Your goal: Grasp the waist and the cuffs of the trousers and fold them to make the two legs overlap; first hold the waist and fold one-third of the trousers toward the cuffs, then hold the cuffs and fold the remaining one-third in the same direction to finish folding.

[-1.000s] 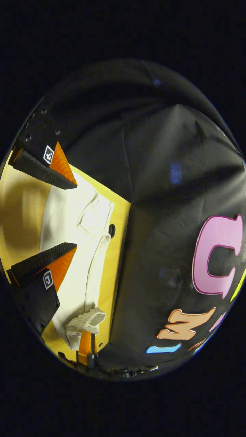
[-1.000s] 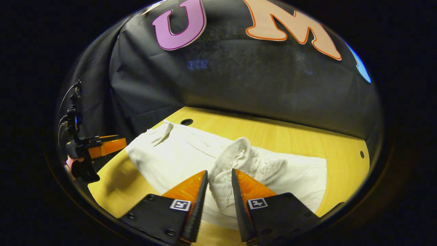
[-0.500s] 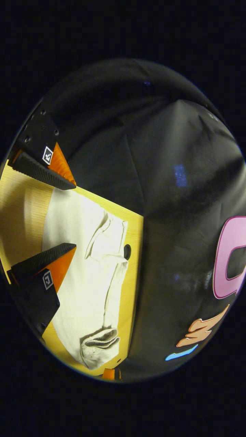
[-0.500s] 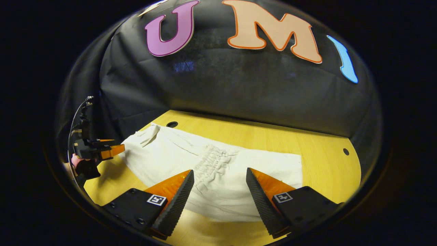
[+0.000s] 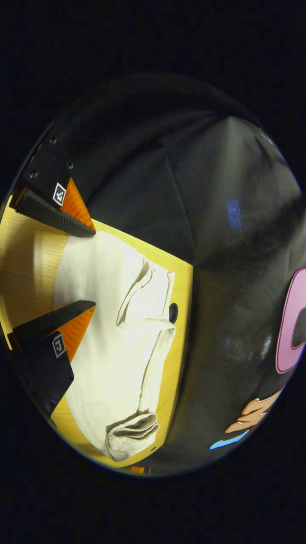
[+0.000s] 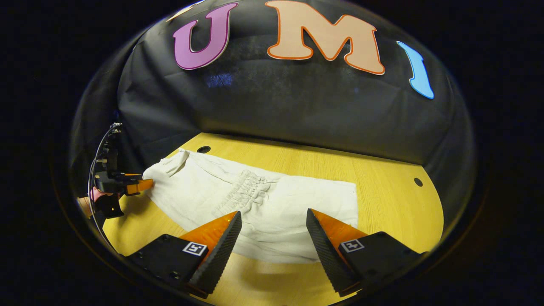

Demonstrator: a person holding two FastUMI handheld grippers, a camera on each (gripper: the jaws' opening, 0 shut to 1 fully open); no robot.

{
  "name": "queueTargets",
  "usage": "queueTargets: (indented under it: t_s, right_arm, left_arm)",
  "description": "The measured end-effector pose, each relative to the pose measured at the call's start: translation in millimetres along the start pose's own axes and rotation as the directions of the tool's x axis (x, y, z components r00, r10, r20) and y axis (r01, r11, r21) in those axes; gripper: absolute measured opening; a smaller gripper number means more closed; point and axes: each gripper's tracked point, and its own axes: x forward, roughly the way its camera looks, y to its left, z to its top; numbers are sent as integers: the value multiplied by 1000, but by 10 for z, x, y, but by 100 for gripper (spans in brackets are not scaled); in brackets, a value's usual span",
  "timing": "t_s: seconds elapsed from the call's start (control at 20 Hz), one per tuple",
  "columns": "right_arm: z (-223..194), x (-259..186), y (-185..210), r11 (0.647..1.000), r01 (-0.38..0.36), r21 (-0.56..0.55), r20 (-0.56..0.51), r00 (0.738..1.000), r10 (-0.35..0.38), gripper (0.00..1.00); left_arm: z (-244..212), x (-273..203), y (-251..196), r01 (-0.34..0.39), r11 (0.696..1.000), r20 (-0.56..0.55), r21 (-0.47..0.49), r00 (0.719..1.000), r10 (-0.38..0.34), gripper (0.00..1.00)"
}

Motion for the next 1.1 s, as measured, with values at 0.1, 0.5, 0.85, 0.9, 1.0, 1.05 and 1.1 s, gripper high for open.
queueTargets:
  t_s: [0.1,0.5,0.85,0.9,1.0,1.05,1.1]
  right_arm:
    - [41,2,63,999,-18,26,7,1000,18,98]
    - [59,-179,11,1000,12,6,11,1000,-12,98]
    - [133,-374,-95,998,63,18,39,997,-64,95]
    - [140,-385,-106,997,72,22,43,996,-73,95]
    - [140,-447,-139,996,84,34,48,995,-86,95]
    - [135,-495,-155,995,91,38,52,994,-93,95]
    - [138,-536,-187,994,98,40,55,993,-100,95]
  left_arm:
    - [19,-9,-41,24,1000,-14,12,1000,-24,75]
    - [49,36,-311,83,996,8,-36,997,-82,1]
    - [260,-42,-517,133,984,64,-119,990,-126,0]
    - [345,-72,-583,151,980,85,-128,986,-141,0]
    - [550,-164,-765,209,965,136,-158,973,-188,0]
    - [642,-217,-868,238,956,156,-173,965,-212,0]
    - [744,-254,-965,263,947,176,-184,957,-231,0]
